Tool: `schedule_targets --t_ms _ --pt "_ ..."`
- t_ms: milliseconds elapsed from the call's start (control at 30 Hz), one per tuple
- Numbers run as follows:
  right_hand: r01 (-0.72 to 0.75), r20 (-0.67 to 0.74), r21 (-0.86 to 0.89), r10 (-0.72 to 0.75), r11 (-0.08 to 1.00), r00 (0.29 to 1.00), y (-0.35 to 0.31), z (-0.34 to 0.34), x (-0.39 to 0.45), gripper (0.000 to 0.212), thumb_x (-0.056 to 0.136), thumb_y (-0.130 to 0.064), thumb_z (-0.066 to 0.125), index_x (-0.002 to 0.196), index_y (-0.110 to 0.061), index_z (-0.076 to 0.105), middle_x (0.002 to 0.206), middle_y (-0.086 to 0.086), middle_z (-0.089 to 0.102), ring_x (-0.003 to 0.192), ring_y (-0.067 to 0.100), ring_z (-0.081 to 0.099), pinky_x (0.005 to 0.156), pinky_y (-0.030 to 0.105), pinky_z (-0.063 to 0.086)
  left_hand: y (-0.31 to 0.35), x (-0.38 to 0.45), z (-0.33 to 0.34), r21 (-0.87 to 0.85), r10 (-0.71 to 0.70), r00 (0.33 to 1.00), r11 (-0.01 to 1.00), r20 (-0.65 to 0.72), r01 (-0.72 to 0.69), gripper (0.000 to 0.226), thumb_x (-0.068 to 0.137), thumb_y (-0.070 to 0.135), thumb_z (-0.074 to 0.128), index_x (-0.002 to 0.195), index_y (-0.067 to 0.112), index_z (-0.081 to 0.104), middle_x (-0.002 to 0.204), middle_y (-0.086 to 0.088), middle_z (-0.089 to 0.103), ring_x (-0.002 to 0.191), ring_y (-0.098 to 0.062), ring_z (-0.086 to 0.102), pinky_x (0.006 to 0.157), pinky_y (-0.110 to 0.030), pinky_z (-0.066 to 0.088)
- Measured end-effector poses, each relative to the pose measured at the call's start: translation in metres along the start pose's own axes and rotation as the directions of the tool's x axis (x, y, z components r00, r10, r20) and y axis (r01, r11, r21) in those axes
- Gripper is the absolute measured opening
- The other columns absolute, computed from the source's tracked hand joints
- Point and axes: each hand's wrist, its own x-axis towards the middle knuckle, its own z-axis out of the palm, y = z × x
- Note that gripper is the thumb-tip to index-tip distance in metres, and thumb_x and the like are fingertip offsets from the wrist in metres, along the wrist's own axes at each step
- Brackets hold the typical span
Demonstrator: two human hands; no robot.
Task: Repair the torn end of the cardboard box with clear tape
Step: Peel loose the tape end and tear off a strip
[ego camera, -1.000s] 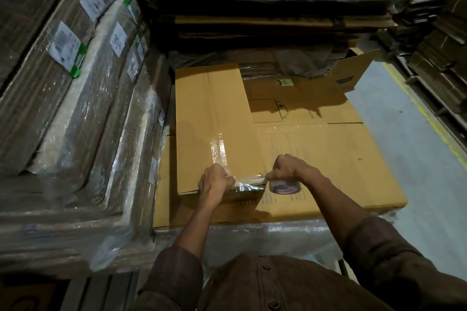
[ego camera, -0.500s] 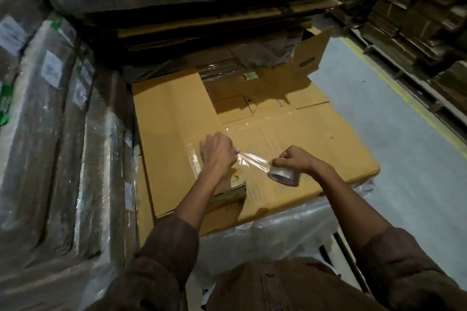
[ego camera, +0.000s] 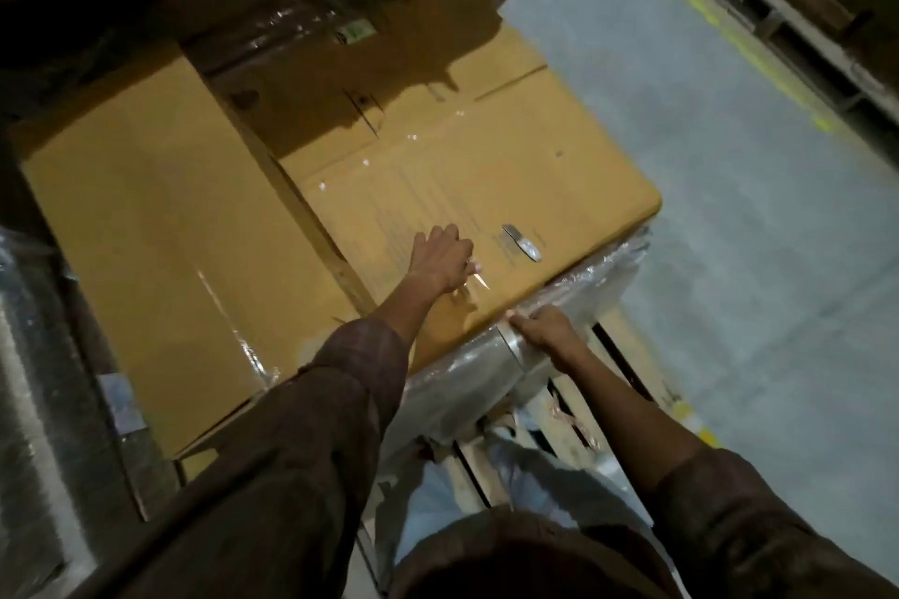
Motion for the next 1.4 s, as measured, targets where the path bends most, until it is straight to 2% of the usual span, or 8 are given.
schedule_targets --t_ms 167,500,633,800,1033,1200,1300,1400 --pt "-0.141 0.095 -0.028 0.143 0.99 0.985 0.017 0.01 0.015 0.058 0.099 -0.034 0.063 0.139 0.005 0.05 0.139 0.019 0.056 0.126 0.034 0.056 0.087 0.033 0.045 0.015 0.011 0.045 0.044 -0.005 1.0 0.999 0.01 0.005 0.038 0.098 0.047 0.057 0.118 0.016 0.067 0.13 -0.011 0.052 0.123 -0.031 0.046 0.098 -0.045 0.036" --pt "-0.205 0.15 -0.038 0.208 0.978 0.967 0.043 0.026 0.029 0.04 0.094 -0.035 0.068 0.111 0.0 0.064 0.117 0.018 0.067 0.106 0.033 0.063 0.093 0.044 0.055 0.018 0.004 0.089 0.308 0.097 0.995 0.948 -0.018 -0.087 0.039 0.096 0.049 0.058 0.119 0.018 0.068 0.129 -0.009 0.053 0.119 -0.03 0.049 0.098 -0.047 0.039" --pt "-0.221 0.177 0.022 0.214 0.975 0.961 0.042 0.03 0.027 0.055 0.096 -0.037 0.067 0.13 0.004 0.057 0.12 0.018 0.064 0.109 0.032 0.061 0.084 0.038 0.05 0.011 -0.002 0.094 0.411 0.109 0.987 0.91 -0.116 -0.052 0.056 0.092 0.063 0.054 0.12 0.016 0.061 0.12 -0.008 0.054 0.108 -0.028 0.051 0.09 -0.046 0.041" --pt "-0.218 0.177 0.08 0.201 0.973 0.964 0.048 0.037 0.025 0.059 0.097 -0.039 0.066 0.134 0.005 0.055 0.132 0.022 0.062 0.118 0.036 0.06 0.094 0.043 0.051 0.002 0.002 0.087 0.199 -0.195 0.972 0.955 -0.133 0.219 0.082 0.073 0.08 0.061 0.119 0.014 0.045 0.11 -0.007 0.051 0.098 -0.025 0.051 0.085 -0.042 0.044" --pt "-0.198 0.177 0.094 0.179 0.976 0.968 0.045 0.033 0.021 0.04 0.108 -0.032 0.044 0.12 0.002 0.059 0.112 0.017 0.056 0.103 0.03 0.055 0.085 0.034 0.044 0.045 -0.037 0.13 -0.273 -0.459 0.873 0.872 -0.164 0.407 0.031 0.095 0.019 0.067 0.118 0.015 0.046 0.107 -0.007 0.061 0.092 -0.025 0.061 0.074 -0.038 0.053" --pt "-0.238 0.163 0.122 0.217 0.964 0.962 0.042 0.03 0.025 0.025 0.103 -0.014 0.038 0.099 -0.002 0.06 0.092 0.011 0.059 0.081 0.022 0.054 0.067 0.031 0.043 0.079 -0.062 0.132 -0.634 -0.682 0.725 0.52 0.095 0.573 0.043 0.098 0.051 0.056 0.115 0.012 0.047 0.095 -0.005 0.064 0.08 -0.026 0.06 0.069 -0.034 0.043" --pt "-0.257 0.182 0.136 0.231 0.957 0.956 0.043 0.029 0.023 0.026 0.101 -0.006 0.04 0.08 -0.008 0.055 0.081 0.009 0.055 0.07 0.019 0.052 0.057 0.03 0.041 0.097 -0.069 0.152 -0.764 -0.67 0.619 0.119 0.41 0.635 0.068 0.079 0.07 0.067 0.111 0.011 0.056 0.091 -0.002 0.066 0.078 -0.021 0.065 0.065 -0.032 0.048" --pt "-0.232 0.201 0.229 0.187 0.945 0.961 0.045 0.029 0.021 0.031 0.103 -0.005 0.04 0.076 -0.017 0.047 0.079 0.0 0.049 0.067 0.011 0.048 0.061 0.025 0.043 0.109 -0.069 0.172 -0.737 -0.442 0.589 -0.387 0.676 0.555 0.056 0.08 0.046 0.08 0.111 0.0 0.067 0.074 -0.008 0.07 0.054 -0.021 0.067 0.045 -0.025 0.049"
